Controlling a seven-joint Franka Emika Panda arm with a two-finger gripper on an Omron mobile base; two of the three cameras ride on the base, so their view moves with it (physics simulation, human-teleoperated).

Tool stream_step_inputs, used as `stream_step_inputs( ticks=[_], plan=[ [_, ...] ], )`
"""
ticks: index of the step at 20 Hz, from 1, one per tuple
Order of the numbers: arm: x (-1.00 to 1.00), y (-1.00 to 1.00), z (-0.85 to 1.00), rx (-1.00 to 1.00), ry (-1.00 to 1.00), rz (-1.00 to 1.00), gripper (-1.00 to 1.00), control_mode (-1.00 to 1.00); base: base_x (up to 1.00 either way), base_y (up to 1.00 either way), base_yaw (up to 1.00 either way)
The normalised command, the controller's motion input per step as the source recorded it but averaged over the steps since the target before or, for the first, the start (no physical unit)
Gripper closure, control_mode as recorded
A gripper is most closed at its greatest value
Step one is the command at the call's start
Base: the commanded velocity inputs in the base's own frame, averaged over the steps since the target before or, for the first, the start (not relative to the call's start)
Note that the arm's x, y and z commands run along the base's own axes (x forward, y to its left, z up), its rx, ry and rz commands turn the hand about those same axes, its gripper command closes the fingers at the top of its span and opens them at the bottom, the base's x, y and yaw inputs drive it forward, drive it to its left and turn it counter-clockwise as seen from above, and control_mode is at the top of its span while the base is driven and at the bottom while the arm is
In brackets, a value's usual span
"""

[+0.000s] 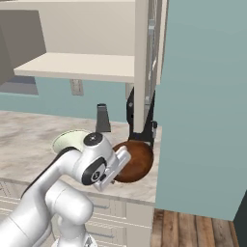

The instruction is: Pick both bowls and place them on the counter. Then place the fish in one bowl and place the cookie dough ball in the other bowl.

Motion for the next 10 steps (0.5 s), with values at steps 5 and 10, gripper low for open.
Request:
stream_step_inputs(
  ticks=[5,10],
  plan=[
    [-0.16,-0.10,-0.13,0.00,0.00,0.00,1.00,-1.00,0.00,0.00,0.00],
    [-0.13,-0.02,-0.06,0.00,0.00,0.00,1.00,-1.00,0.00,0.00,0.00]
  ],
)
